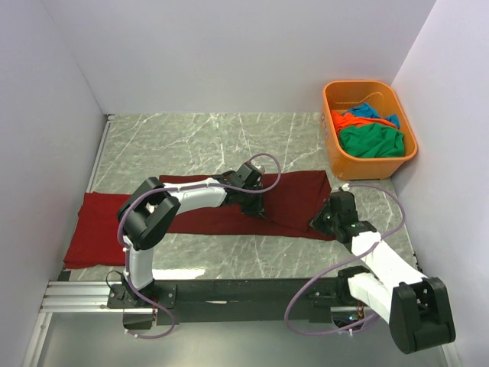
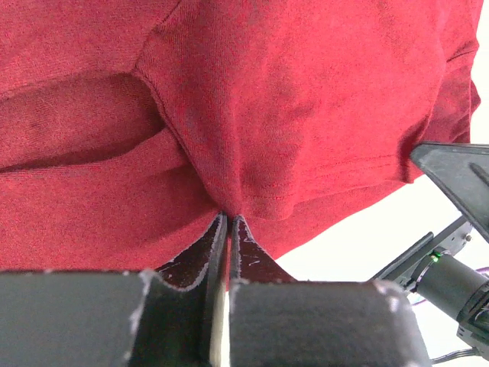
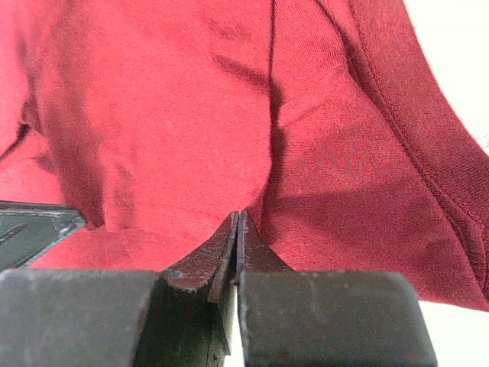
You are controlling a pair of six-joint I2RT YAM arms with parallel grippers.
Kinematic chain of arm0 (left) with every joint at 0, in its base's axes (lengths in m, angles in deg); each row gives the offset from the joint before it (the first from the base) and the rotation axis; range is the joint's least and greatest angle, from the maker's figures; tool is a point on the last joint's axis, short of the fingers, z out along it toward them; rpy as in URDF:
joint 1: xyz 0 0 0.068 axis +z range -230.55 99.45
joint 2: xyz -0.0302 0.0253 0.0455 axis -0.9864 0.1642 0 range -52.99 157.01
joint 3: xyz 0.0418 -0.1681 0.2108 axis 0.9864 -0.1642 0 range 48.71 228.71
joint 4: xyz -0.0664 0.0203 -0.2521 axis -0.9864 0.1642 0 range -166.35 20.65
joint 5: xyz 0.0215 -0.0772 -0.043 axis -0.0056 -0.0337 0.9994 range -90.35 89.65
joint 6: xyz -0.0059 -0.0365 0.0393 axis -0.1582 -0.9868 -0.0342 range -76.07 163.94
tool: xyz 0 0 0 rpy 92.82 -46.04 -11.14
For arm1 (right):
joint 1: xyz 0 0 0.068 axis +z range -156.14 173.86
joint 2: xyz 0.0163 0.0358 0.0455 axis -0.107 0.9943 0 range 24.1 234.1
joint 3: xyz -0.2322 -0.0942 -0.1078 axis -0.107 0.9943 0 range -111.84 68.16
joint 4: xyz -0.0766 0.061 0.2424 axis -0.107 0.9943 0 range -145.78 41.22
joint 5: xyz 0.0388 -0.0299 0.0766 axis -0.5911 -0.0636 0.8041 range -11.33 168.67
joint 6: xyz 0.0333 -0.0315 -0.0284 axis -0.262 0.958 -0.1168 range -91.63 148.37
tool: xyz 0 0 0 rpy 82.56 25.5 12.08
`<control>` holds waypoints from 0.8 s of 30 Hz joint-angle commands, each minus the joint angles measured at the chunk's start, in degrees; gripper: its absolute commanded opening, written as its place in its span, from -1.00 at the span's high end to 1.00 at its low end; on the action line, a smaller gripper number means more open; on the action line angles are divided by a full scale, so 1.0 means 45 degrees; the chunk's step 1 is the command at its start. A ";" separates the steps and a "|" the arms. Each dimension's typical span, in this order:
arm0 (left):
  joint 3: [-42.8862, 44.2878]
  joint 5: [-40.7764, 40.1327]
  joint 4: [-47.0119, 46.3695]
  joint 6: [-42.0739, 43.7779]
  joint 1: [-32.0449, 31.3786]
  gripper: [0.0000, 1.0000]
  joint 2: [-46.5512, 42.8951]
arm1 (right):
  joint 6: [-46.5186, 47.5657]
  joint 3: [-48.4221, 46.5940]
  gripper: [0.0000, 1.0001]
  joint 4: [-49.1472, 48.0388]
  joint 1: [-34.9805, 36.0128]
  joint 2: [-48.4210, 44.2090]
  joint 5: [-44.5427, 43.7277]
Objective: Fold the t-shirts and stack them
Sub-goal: Fold the tshirt
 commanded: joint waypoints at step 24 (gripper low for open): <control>0.0622 0.0065 -0.0074 -0.0177 -0.0073 0.99 -0.0709 | 0.0110 -0.0385 0.56 0.1582 -0.0082 -0.1879 -0.0885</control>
